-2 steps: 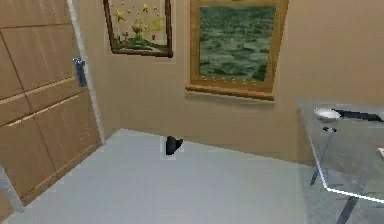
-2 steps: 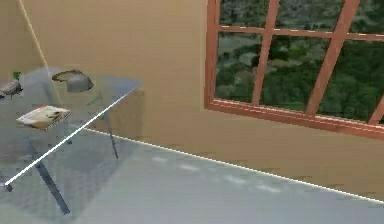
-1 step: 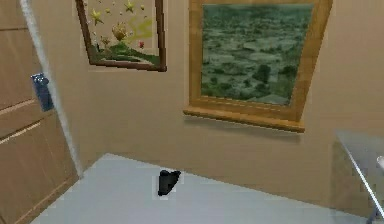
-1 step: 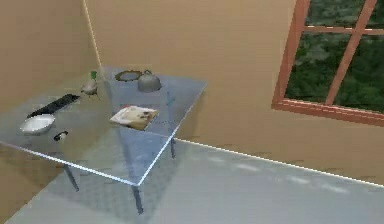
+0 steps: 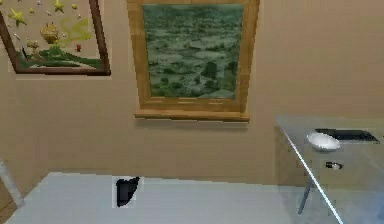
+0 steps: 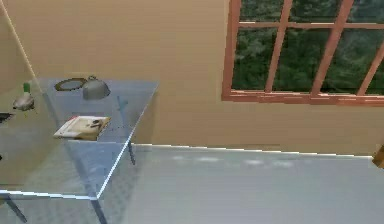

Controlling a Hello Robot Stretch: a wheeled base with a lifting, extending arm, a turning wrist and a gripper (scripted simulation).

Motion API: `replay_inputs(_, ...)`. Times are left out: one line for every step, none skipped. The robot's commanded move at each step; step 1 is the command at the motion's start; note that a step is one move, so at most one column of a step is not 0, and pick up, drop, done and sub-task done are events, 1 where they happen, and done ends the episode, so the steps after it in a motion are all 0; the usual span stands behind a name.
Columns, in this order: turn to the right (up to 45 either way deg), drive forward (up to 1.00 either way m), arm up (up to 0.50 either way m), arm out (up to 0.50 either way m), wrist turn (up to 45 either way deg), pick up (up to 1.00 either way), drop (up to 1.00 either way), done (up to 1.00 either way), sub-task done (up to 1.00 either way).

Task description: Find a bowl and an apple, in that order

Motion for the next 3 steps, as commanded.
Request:
replay_inputs(3.0, 0.00, 0.00, 0.00, 0.0, 0.00, 0.00, 0.00, 0.00)
replay_inputs(0.0, 0.45, 0.00, 0.00, 0.0, 0.00, 0.00, 0.00, 0.00)
replay_inputs(45.0, 0.00, 0.00, 0.00, 0.0, 0.00, 0.00, 0.00, 0.00)
